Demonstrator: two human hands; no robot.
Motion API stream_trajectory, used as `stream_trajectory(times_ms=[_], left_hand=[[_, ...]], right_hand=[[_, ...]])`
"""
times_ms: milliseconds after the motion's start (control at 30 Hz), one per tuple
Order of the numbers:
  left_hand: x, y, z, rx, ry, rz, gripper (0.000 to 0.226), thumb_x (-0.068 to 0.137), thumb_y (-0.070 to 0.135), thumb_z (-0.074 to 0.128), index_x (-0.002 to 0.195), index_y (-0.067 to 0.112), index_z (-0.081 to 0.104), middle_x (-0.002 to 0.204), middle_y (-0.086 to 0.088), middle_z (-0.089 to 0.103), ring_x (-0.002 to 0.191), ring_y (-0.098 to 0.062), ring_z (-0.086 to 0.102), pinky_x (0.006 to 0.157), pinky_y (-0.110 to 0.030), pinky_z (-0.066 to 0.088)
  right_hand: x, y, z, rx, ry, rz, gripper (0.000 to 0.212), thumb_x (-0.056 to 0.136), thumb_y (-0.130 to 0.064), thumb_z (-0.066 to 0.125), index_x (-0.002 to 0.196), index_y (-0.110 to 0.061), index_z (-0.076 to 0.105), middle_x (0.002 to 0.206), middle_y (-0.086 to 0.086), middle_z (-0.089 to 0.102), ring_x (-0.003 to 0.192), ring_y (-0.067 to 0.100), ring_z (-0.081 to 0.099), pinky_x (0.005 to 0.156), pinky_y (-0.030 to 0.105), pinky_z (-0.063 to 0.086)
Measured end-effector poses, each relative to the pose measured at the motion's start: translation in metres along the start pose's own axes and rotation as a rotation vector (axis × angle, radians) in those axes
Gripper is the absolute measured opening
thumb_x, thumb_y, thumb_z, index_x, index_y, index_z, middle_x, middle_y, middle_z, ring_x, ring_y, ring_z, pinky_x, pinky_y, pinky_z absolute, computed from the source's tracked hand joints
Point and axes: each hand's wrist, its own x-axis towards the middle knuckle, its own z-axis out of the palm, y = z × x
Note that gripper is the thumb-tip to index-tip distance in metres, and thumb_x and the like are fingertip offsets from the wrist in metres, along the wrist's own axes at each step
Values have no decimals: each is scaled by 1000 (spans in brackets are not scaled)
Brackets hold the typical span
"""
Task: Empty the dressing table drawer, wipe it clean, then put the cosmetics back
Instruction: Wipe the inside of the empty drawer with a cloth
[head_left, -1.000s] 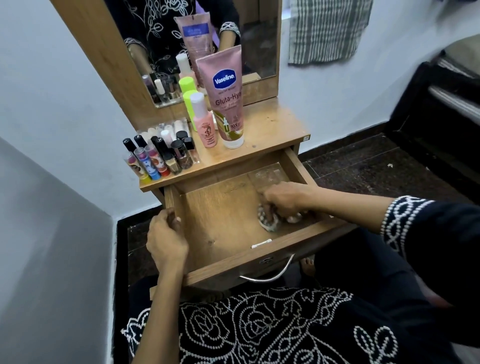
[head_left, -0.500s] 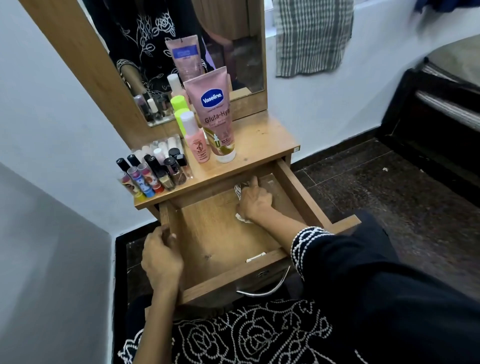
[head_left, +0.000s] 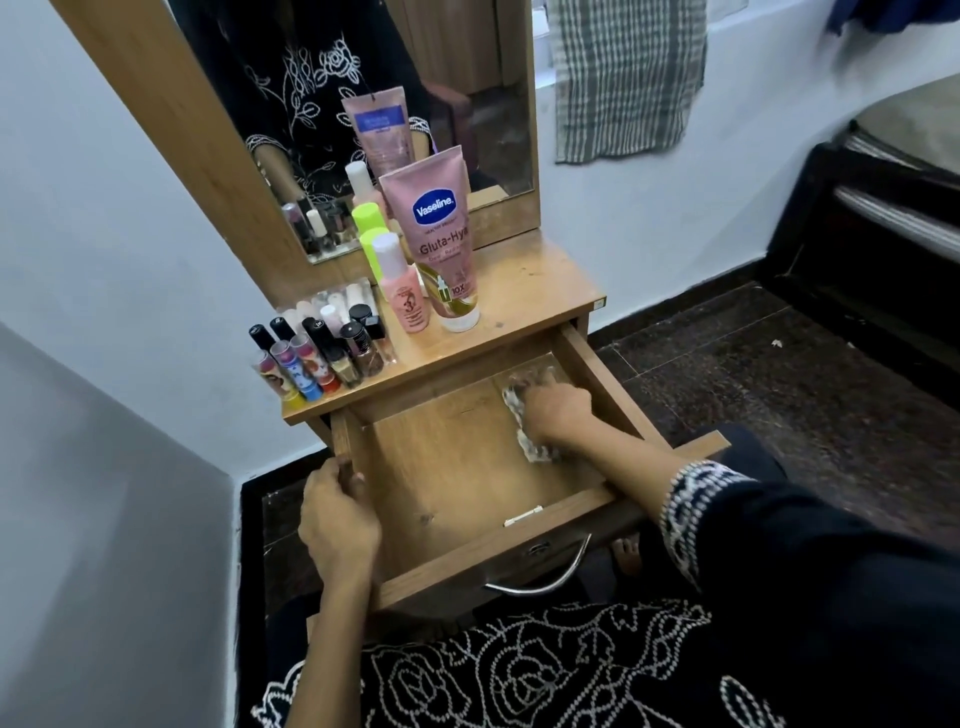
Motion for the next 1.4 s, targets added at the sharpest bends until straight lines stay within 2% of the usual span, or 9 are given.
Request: stream_trajectory(times_ms=[233, 400, 533, 667, 800, 900, 1033, 1167, 1400], left_hand=[[2, -1, 0, -1, 2, 1, 29, 95, 9, 47, 122, 9, 59, 121, -13, 60, 112, -34, 55, 92, -46, 42], [3, -3, 3, -2, 21, 7, 28, 94, 10, 49, 119, 10, 60, 119, -12, 61, 110, -33, 57, 90, -46, 43], [3, -2, 3, 0, 4, -2, 28, 94, 8, 49, 120, 9, 60, 120, -13, 61, 111, -33, 56, 92, -48, 43], [3, -3, 1, 4, -14, 4, 28, 94, 7, 49, 120, 9, 59, 120, -12, 61, 113, -33, 56, 93, -49, 42], [5, -3, 2, -2, -18, -8, 27, 94, 8, 49, 120, 7, 59, 122, -13, 61, 115, -34, 55, 95, -49, 42], [4, -4, 3, -11, -13, -3, 28, 94, 8, 50, 121, 8, 59, 122, -13, 61, 114, -33, 55, 93, -48, 42], [4, -3, 4, -14, -10, 0, 28, 94, 8, 50, 121, 8, 59, 122, -13, 60, 115, -33, 55, 92, -47, 42], [1, -1, 1, -30, -26, -8, 27, 95, 9, 49, 119, 9, 60, 121, -13, 60, 114, -34, 55, 92, -47, 41], [2, 2, -2, -39, -29, -23, 26, 94, 8, 49, 118, 8, 60, 121, -14, 61, 115, -34, 54, 94, -47, 41]], right_hand=[[18, 6, -19, 7, -69, -119, 44, 92, -20, 49, 134, -8, 43, 142, 13, 35, 122, 32, 48, 97, 43, 46], [-18, 21, 4, -168, -217, -118, 47, 90, -24, 51, 135, -16, 44, 148, 7, 30, 119, 32, 53, 86, 41, 45], [-1, 5, -5, -4, -171, -11, 47, 93, -26, 48, 137, -12, 42, 152, 12, 26, 125, 33, 48, 94, 41, 43], [24, -27, -6, 20, 26, 18, 50, 97, -21, 43, 144, -5, 31, 154, 18, 21, 123, 31, 51, 90, 34, 48], [15, -38, 2, -114, 67, -159, 45, 92, -16, 53, 136, -8, 44, 140, 11, 46, 114, 26, 59, 83, 32, 49], [-5, -25, 13, -264, 44, -302, 31, 96, -15, 46, 124, -11, 56, 133, 11, 50, 107, 26, 60, 71, 31, 43], [-4, -8, 14, -373, 35, -178, 38, 98, -19, 39, 134, -9, 47, 132, 12, 47, 103, 26, 61, 78, 33, 52], [19, -14, 2, -261, 140, -96, 46, 94, -20, 51, 138, -8, 42, 135, 13, 44, 108, 23, 59, 79, 28, 50], [31, -20, 6, 87, 208, -97, 32, 88, -18, 54, 117, -6, 60, 142, 17, 36, 101, 35, 61, 80, 42, 50]])
